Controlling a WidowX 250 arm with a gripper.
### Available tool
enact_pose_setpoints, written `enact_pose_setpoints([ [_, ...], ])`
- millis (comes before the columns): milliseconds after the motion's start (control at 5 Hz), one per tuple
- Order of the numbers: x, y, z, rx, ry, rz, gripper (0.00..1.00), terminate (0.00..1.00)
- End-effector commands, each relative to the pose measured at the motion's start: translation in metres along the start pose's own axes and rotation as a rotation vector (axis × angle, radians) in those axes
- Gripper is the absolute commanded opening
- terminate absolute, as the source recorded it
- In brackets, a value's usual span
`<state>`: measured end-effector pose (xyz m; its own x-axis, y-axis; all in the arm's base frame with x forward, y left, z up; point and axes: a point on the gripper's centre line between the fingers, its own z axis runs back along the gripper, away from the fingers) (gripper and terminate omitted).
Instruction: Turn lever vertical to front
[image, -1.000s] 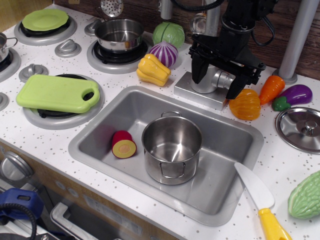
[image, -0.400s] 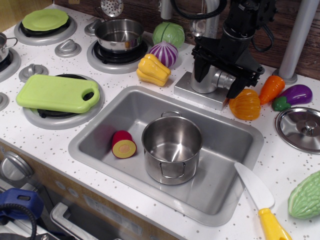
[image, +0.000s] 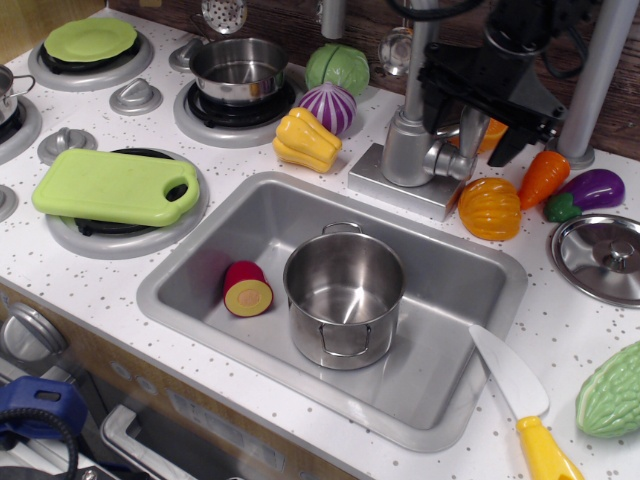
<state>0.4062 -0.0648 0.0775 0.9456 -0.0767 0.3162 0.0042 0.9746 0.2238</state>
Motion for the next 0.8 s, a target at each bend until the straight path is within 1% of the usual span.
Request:
enact_pose_setpoints([
  [0,0.019,-0.006,0.016,-0.016,-0.082,0.017,1.0,0.0],
  [200,0.022,-0.002,0.01,-0.007,-0.098,0.001,1.0,0.0],
  [400,0.025,0.007,0.01,0.012,-0.106,-0.018,1.0,0.0],
  [600,0.029,0.015,0.007,0.016,-0.106,-0.02,1.0,0.0],
])
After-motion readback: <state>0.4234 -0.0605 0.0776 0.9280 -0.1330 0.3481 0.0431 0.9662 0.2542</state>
